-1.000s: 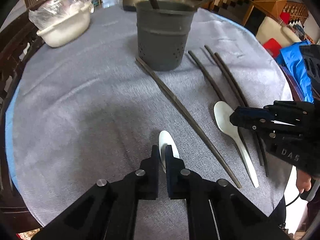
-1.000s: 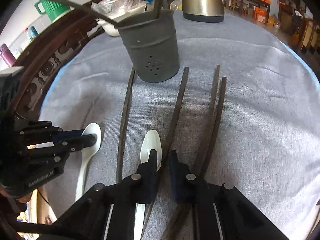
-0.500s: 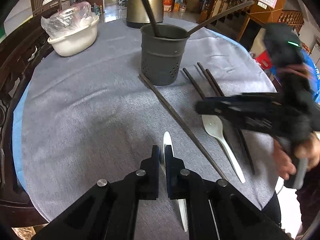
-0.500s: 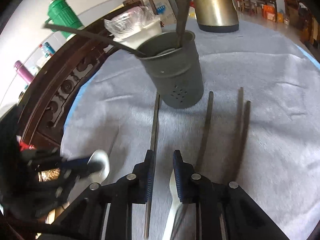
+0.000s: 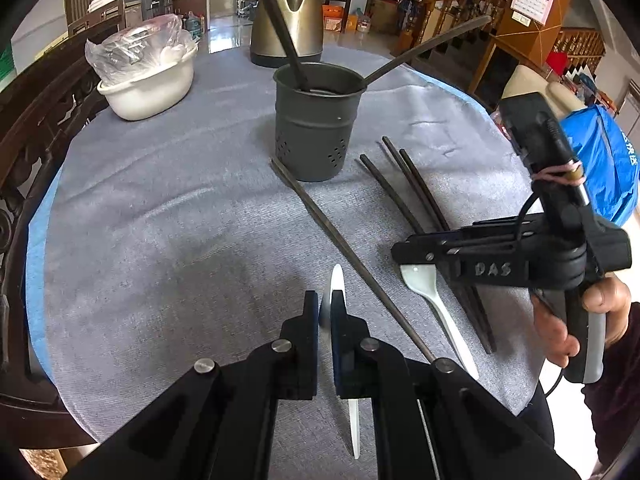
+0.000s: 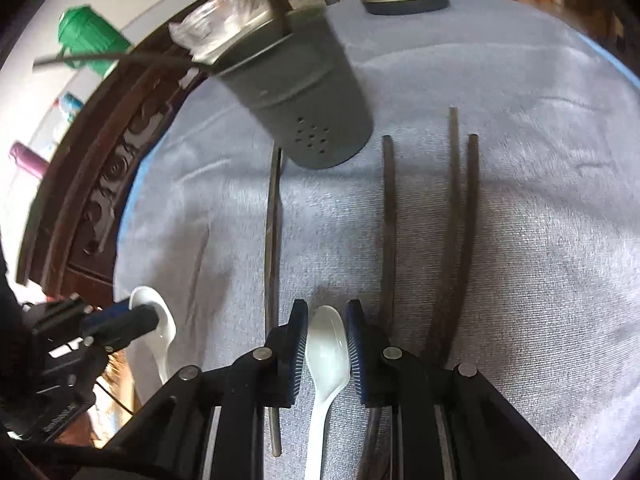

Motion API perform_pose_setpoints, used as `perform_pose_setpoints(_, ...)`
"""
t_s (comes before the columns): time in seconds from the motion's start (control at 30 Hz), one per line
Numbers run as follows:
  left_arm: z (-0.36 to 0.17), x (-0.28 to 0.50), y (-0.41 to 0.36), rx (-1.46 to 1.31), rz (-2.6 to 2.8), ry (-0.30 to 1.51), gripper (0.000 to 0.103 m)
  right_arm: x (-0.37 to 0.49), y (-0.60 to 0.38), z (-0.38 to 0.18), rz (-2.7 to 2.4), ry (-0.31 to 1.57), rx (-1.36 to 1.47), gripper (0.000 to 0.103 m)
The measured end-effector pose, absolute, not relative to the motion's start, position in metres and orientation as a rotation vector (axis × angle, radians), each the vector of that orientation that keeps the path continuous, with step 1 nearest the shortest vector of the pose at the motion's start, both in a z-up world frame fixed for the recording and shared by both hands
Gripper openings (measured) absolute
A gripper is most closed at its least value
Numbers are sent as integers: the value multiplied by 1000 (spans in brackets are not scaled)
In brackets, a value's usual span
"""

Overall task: Organize utensils
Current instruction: 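Lift the left tool's spoon toward the gray cup while the right tool lifts its spoon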

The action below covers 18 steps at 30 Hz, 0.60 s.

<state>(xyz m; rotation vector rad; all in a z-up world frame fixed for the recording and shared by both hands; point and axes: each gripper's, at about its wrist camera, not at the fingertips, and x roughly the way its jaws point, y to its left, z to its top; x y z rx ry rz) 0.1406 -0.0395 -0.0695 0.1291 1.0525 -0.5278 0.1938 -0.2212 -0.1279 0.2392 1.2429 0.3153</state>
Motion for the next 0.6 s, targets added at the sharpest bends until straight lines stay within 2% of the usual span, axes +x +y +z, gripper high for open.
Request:
perform_pose_setpoints(0.2, -66, 139, -32, 119, -514, 1050, 6, 182, -205, -128, 294, 1268, 130, 25)
perform_pose_setpoints(0.43, -65, 138, -35, 121, -521, 1045, 6, 165, -193, -124, 288, 1277, 18, 34)
perform_pose_setpoints(0.6, -63, 137, -32, 110, -515, 1042, 6, 163, -189, -125, 248, 1250, -20, 34)
